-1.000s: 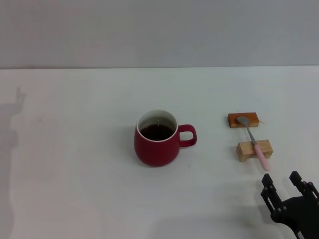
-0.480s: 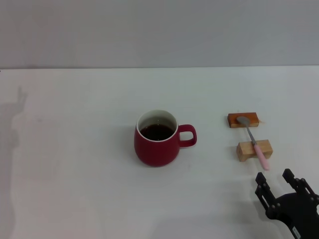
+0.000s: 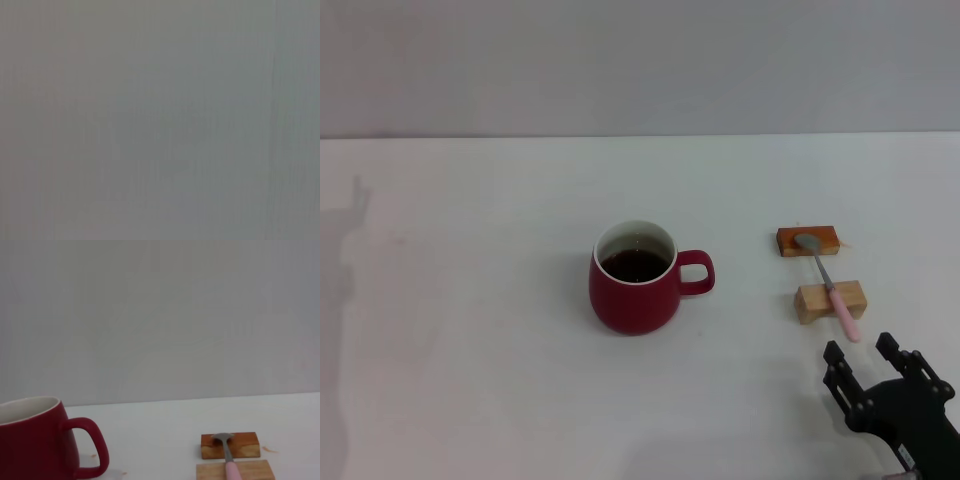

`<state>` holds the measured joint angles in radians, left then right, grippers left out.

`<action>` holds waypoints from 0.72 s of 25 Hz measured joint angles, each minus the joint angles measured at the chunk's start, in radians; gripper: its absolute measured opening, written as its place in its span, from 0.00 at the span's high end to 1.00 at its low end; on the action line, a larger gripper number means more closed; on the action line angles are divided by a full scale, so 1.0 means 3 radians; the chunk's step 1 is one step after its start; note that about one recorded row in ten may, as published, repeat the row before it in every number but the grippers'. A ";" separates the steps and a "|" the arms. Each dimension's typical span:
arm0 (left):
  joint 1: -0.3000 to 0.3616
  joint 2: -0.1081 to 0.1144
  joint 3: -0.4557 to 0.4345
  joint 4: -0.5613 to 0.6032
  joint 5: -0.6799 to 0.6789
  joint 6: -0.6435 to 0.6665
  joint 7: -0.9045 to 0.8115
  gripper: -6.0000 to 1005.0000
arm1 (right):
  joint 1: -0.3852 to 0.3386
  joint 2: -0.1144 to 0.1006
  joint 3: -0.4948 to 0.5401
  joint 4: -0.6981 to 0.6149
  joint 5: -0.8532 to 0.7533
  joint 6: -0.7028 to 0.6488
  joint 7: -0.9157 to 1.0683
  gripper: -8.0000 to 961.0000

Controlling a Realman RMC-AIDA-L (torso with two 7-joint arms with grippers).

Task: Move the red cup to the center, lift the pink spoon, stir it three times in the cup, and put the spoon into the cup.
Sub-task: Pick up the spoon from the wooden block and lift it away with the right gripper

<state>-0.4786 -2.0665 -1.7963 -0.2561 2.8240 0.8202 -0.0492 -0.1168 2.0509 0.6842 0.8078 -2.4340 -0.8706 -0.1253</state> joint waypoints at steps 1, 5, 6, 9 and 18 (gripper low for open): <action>0.0002 0.0000 0.0000 0.0000 0.0000 0.0001 0.0000 0.16 | 0.0014 0.0000 0.0003 -0.0006 0.0000 0.0009 0.0008 0.33; 0.0005 0.0000 0.0000 0.0000 0.0000 0.0002 0.0000 0.16 | 0.0052 0.0000 0.0041 -0.0026 0.0003 0.0033 0.0014 0.33; 0.0005 0.0000 0.0000 0.0000 0.0000 0.0002 0.0000 0.16 | 0.0052 0.0000 0.0041 -0.0026 0.0003 0.0033 0.0014 0.33; 0.0005 0.0001 0.0005 0.0000 0.0000 0.0002 0.0000 0.16 | 0.0082 0.0000 0.0063 -0.0039 0.0004 0.0053 0.0014 0.33; -0.0003 0.0001 0.0011 0.0000 0.0000 0.0002 0.0000 0.16 | 0.0153 0.0000 0.0096 -0.0069 0.0004 0.0079 0.0014 0.33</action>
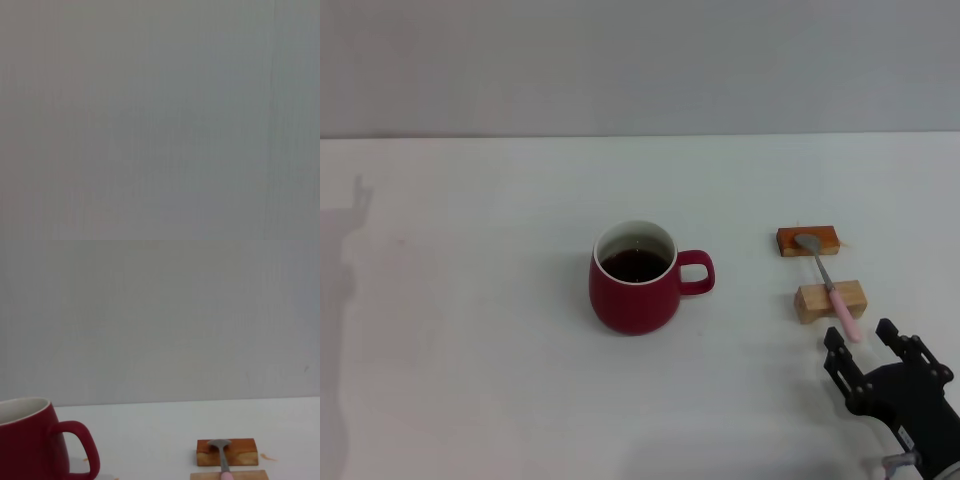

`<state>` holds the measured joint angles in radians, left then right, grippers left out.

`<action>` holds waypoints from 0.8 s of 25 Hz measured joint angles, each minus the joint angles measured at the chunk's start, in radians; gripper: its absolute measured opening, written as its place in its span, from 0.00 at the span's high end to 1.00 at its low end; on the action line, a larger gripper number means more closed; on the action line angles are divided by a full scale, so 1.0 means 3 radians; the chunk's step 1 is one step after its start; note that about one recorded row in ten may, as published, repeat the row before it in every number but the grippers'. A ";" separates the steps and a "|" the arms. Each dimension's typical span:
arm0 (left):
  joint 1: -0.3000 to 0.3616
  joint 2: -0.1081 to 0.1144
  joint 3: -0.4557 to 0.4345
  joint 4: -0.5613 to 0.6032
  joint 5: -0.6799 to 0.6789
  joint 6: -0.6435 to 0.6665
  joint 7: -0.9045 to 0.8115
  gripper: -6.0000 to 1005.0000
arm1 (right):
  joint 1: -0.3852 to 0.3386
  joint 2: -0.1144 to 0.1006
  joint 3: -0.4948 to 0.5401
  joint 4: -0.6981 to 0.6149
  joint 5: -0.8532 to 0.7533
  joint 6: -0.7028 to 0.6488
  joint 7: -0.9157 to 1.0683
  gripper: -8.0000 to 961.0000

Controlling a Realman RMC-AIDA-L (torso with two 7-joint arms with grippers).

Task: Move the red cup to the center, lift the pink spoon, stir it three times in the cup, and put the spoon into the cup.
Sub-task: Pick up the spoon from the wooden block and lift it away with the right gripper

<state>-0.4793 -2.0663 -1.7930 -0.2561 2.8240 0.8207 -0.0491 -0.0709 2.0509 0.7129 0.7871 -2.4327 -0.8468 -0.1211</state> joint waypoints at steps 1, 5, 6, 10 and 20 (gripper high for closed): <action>0.0000 0.0000 0.0003 0.0000 0.0000 0.0000 0.0000 0.16 | 0.0001 0.0000 0.0007 0.0000 0.0000 0.0000 0.0000 0.33; 0.0007 0.0000 0.0009 0.0000 0.0000 0.0000 0.0000 0.16 | 0.0001 0.0000 0.0027 0.0019 0.0000 0.0001 0.0000 0.33; 0.0008 0.0000 0.0008 0.0000 0.0000 0.0000 0.0000 0.16 | 0.0000 0.0000 0.0031 0.0022 0.0000 0.0001 0.0000 0.33; 0.0017 0.0000 0.0005 0.0000 0.0000 0.0000 0.0000 0.16 | 0.0000 0.0000 0.0034 0.0024 0.0000 0.0001 0.0000 0.33; 0.0028 0.0000 0.0019 0.0000 0.0000 0.0052 0.0000 0.16 | 0.0022 0.0017 0.0037 0.0011 -0.0001 0.0000 0.0000 0.33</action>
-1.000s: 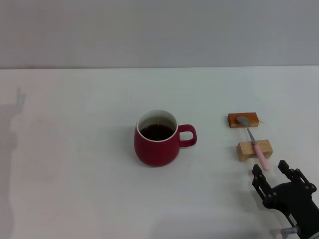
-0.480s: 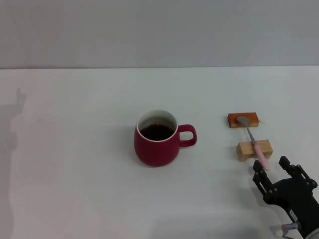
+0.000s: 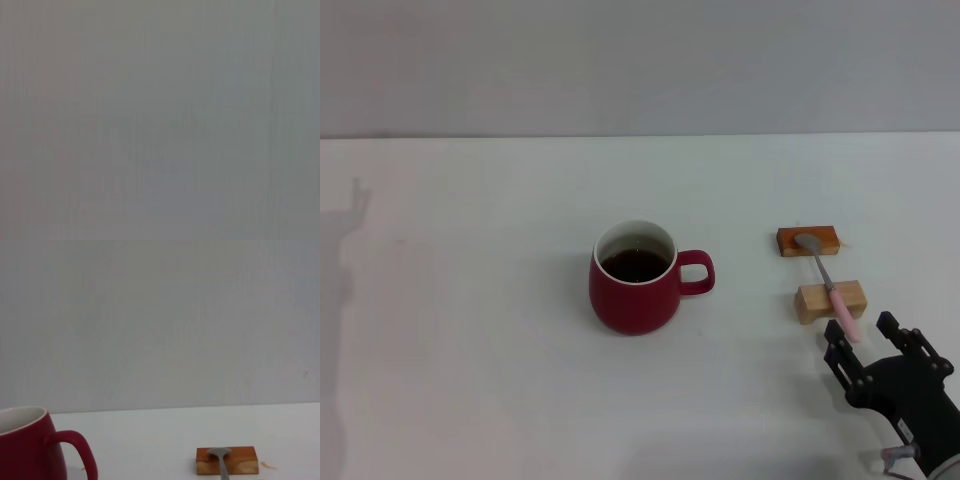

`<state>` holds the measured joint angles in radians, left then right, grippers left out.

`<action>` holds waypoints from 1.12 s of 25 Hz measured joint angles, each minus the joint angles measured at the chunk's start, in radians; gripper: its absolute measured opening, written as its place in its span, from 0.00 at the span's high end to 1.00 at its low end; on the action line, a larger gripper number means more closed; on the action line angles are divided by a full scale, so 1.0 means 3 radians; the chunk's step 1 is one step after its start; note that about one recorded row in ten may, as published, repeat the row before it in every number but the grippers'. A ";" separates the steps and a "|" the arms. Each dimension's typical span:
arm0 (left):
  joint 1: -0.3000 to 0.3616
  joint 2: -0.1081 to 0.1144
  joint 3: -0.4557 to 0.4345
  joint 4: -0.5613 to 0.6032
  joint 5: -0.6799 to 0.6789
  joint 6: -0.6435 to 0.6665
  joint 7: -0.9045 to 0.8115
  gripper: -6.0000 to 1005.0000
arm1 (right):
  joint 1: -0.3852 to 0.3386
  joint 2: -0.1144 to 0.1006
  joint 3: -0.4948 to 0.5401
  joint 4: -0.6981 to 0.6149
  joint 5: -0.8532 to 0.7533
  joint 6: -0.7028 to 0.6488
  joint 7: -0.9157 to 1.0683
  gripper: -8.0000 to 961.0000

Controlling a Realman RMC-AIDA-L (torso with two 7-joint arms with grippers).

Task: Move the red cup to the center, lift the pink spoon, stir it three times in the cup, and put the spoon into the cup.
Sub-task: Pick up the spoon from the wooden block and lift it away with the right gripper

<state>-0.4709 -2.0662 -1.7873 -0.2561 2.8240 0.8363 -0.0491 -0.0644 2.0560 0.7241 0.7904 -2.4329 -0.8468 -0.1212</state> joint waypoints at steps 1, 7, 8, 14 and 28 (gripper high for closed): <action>0.0000 0.0000 0.0001 0.0000 0.0000 0.0015 0.0000 0.16 | 0.0000 0.0000 0.0000 0.0000 0.0000 0.0000 0.0000 0.33; 0.0001 -0.0002 0.0001 0.0000 0.0000 0.0027 -0.0003 0.16 | 0.0015 0.0012 0.0000 -0.0021 0.0000 0.0002 0.0000 0.33; 0.0006 -0.0003 0.0001 0.0000 0.0000 0.0038 -0.0004 0.16 | 0.0025 0.0015 0.0000 -0.0027 0.0000 0.0009 0.0000 0.33; 0.0019 -0.0005 0.0001 0.0000 0.0000 0.0076 -0.0005 0.16 | 0.0076 0.0019 0.0006 -0.0047 0.0000 0.0084 0.0014 0.33; 0.0031 -0.0006 0.0001 0.0000 0.0000 0.0101 -0.0005 0.16 | 0.0210 0.0019 0.0031 -0.0210 -0.0015 0.0119 0.0298 0.33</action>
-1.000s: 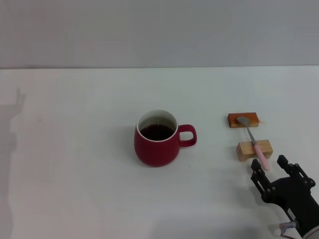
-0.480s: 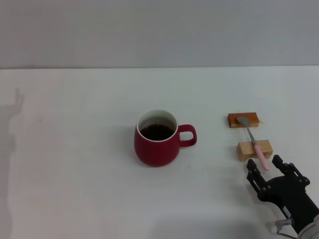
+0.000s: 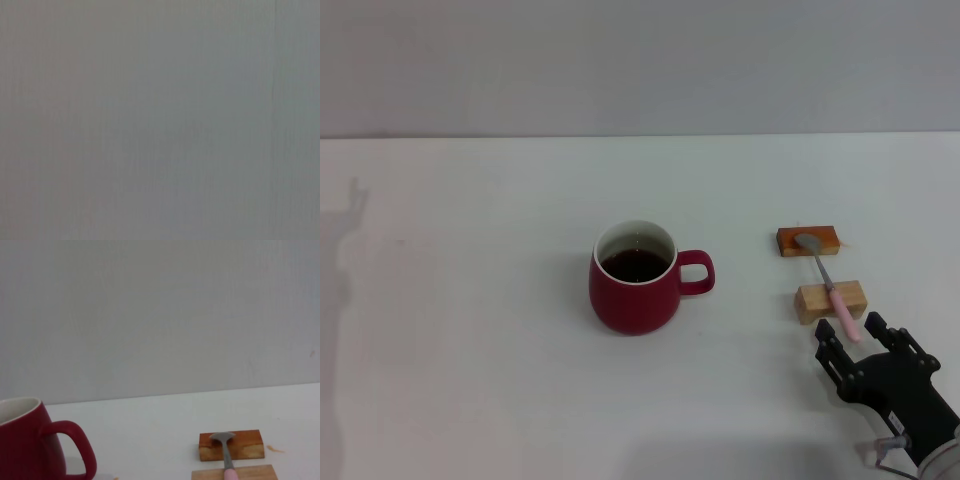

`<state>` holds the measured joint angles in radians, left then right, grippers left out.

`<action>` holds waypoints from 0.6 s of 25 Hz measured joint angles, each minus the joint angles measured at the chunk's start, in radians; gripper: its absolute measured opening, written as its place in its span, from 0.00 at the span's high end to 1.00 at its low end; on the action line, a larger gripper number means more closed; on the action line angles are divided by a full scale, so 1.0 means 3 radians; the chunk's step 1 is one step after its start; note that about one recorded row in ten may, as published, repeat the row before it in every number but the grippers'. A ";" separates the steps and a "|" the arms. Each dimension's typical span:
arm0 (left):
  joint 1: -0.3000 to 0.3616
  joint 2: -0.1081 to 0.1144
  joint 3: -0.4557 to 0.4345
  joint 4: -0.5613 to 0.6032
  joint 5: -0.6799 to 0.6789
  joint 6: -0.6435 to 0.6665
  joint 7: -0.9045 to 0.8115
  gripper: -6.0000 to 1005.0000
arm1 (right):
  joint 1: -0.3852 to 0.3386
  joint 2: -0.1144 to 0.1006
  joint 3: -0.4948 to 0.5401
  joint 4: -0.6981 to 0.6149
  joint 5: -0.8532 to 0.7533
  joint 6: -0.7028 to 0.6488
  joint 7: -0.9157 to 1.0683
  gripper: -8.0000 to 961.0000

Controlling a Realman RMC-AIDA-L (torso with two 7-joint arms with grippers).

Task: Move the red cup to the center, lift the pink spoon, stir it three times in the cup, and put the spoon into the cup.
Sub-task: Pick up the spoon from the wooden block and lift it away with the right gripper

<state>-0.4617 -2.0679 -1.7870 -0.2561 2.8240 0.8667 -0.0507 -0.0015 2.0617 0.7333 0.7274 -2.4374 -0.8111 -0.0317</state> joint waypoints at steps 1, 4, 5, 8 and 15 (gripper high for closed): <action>0.0000 0.0000 0.0000 0.0000 0.0000 0.0000 0.0000 0.16 | 0.0001 0.0000 0.0000 -0.0001 -0.0002 0.0001 0.0000 0.33; 0.0000 0.0000 0.0000 0.0000 0.0000 0.0000 0.0000 0.16 | 0.0004 0.0000 0.0003 -0.0005 0.0000 0.0002 0.0000 0.33; 0.0000 0.0000 0.0000 0.0000 0.0000 0.0000 0.0000 0.16 | 0.0005 0.0000 0.0004 -0.0006 0.0003 0.0001 0.0000 0.33; 0.0003 0.0000 0.0000 0.0000 0.0000 0.0000 0.0000 0.16 | 0.0008 -0.0002 0.0008 -0.0009 0.0007 -0.0010 -0.0006 0.33; 0.0029 0.0000 0.0004 0.0000 0.0008 0.0004 -0.0083 0.16 | 0.0014 -0.0013 0.0015 -0.0008 0.0009 -0.0020 -0.0007 0.33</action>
<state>-0.4529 -2.0678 -1.7858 -0.2561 2.8265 0.8681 -0.0755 0.0026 2.0576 0.7377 0.7249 -2.4347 -0.8172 -0.0337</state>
